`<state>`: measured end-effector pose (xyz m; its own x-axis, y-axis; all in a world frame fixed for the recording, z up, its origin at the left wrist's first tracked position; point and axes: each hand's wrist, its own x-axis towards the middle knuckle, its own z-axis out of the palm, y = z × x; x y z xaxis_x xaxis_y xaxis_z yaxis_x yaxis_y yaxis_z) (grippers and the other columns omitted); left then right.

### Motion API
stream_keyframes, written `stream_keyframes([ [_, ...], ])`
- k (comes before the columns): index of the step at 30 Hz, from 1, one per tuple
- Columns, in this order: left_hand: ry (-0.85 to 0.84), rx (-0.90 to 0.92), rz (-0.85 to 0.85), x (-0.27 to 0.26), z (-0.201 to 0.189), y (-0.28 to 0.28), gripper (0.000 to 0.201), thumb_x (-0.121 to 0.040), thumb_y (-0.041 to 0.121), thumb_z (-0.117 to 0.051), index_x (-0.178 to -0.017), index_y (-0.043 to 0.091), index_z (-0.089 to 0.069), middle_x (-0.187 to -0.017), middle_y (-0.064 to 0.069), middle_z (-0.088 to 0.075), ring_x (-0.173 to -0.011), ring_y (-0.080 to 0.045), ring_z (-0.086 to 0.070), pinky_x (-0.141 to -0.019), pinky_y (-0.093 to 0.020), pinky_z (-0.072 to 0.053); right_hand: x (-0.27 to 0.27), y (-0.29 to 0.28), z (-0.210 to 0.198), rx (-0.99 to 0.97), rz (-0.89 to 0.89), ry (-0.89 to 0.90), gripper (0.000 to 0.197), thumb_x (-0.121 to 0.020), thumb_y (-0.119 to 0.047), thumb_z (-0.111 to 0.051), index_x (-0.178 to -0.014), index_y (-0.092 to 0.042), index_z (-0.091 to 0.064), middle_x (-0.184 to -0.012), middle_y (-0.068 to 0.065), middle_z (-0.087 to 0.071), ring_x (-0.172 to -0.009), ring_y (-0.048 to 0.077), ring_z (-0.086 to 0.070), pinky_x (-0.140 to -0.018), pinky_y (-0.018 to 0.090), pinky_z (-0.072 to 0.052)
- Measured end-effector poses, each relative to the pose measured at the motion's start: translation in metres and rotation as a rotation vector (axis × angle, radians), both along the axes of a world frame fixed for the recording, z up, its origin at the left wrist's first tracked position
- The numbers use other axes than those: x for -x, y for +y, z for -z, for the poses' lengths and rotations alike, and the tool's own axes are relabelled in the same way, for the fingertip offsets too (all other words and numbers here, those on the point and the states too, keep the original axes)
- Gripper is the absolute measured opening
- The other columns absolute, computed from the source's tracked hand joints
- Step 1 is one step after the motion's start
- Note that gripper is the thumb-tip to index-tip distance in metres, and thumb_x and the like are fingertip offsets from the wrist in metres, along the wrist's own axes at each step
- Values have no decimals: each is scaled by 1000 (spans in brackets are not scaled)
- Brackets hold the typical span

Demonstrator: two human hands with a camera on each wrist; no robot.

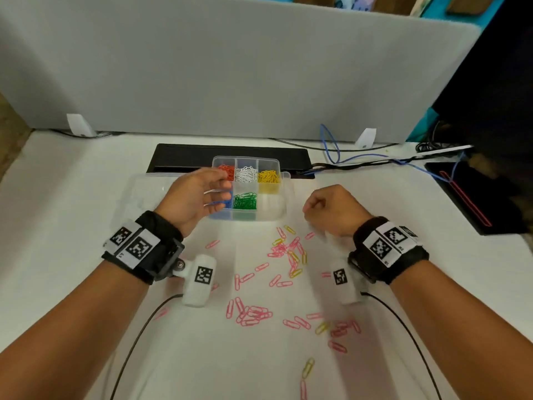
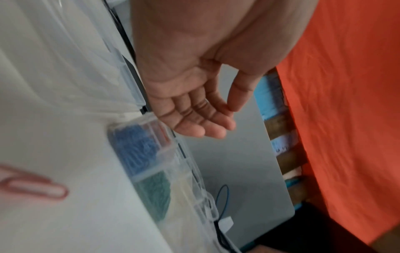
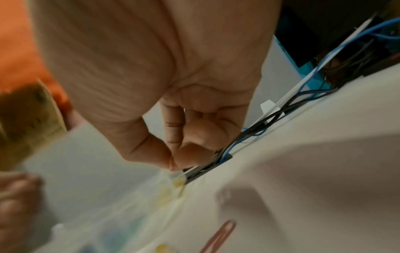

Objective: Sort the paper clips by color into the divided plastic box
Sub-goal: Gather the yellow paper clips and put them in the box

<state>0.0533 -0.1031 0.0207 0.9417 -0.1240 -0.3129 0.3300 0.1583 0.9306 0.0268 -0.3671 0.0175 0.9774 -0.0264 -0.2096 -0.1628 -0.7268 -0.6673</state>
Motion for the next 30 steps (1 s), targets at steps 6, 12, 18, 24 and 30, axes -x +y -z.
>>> stream_keyframes([
  [6,-63,-506,331,25,16,-43,10,-92,14,-64,-98,12,-72,-85,0,-70,-68,-12,-64,-63,-24,-52,25,15,15,66,-62,-20,11,-87,-14,-69,-82,-11,-78,-84,0,-73,-80,12,-65,-79,29,-55],
  [12,-248,-1098,452,24,24,-82,16,-80,26,-78,-90,14,-77,-88,-1,-72,-81,-17,-66,-73,-29,-56,0,42,28,342,-7,54,17,-79,-26,-77,-86,-13,-69,-91,2,-68,-85,21,-64,-77,31,-56],
  [18,-208,-1273,523,27,26,-98,33,-75,29,-82,-96,11,-66,-92,-7,-68,-82,-22,-64,-71,-29,-54,3,42,23,411,-94,87,8,-85,-15,-66,-90,-9,-63,-95,9,-66,-93,28,-65,-74,31,-52],
  [24,-158,-1281,623,28,17,-100,34,-78,29,-78,-97,13,-55,-83,-2,-57,-81,-20,-59,-67,-28,-49,19,30,12,225,-153,-2,18,-87,-3,-62,-94,-15,-73,-90,-3,-64,-93,18,-63,-80,26,-50],
  [30,-307,-1256,630,31,25,-92,16,-83,13,-70,-99,13,-71,-100,-2,-69,-94,-21,-64,-84,-32,-56,52,11,-4,267,-326,43,25,-85,-2,-60,-85,-18,-80,-84,-6,-74,-84,11,-65,-79,26,-55],
])
